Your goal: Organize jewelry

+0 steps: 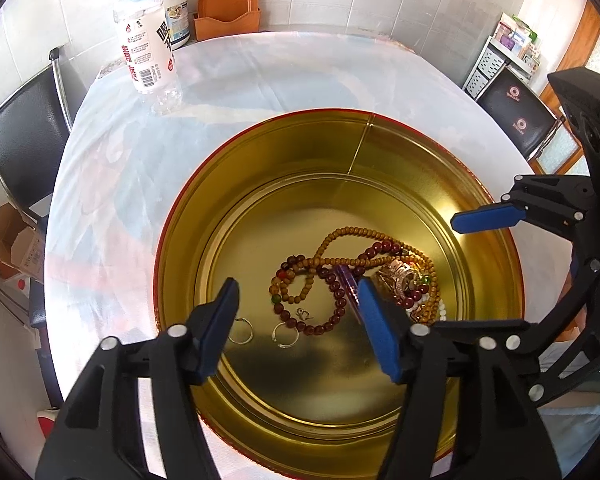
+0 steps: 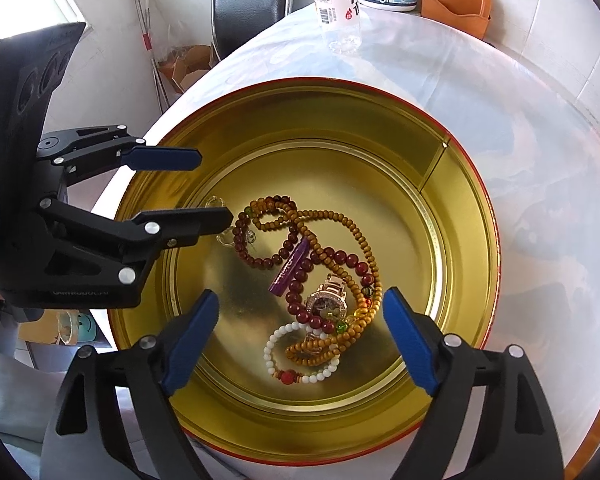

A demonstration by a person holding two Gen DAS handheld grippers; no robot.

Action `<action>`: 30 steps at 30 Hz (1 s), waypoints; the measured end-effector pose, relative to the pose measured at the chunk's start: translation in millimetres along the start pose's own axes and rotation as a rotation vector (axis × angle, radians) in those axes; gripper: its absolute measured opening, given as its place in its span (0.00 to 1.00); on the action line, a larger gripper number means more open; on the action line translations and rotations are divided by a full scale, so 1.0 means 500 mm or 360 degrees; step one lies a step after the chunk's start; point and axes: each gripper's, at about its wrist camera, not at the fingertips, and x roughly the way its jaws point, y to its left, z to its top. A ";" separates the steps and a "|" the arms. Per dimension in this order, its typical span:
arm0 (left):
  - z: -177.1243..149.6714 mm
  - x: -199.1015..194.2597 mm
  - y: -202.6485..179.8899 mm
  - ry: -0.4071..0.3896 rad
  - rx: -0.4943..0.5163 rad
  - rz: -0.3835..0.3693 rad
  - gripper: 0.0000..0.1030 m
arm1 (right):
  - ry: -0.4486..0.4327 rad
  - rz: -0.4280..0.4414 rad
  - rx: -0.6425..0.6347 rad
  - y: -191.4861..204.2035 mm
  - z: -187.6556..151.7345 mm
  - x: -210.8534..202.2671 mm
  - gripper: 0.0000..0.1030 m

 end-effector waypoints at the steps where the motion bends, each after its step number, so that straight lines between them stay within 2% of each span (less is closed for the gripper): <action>1: 0.000 -0.001 0.000 -0.0001 0.0002 0.0008 0.68 | 0.0000 -0.0013 -0.0009 0.001 0.000 -0.001 0.86; 2: 0.000 -0.001 0.002 0.0003 0.0001 0.0010 0.68 | -0.0002 -0.0033 -0.0021 0.004 0.001 -0.003 0.89; 4: 0.000 0.000 0.005 0.0020 -0.0005 -0.0011 0.77 | -0.0002 -0.0076 -0.0059 0.008 0.000 -0.006 0.89; 9: 0.001 -0.006 0.009 0.0017 0.0012 -0.0014 0.83 | 0.0067 -0.0159 -0.0152 0.015 -0.001 0.001 0.90; 12: 0.003 -0.012 0.011 -0.0004 0.0038 0.0016 0.83 | 0.0136 -0.0199 -0.0165 0.017 -0.003 0.009 0.90; 30: 0.004 -0.013 0.013 0.0030 0.0062 0.0016 0.83 | 0.0093 -0.0210 -0.0163 0.019 -0.001 -0.004 0.90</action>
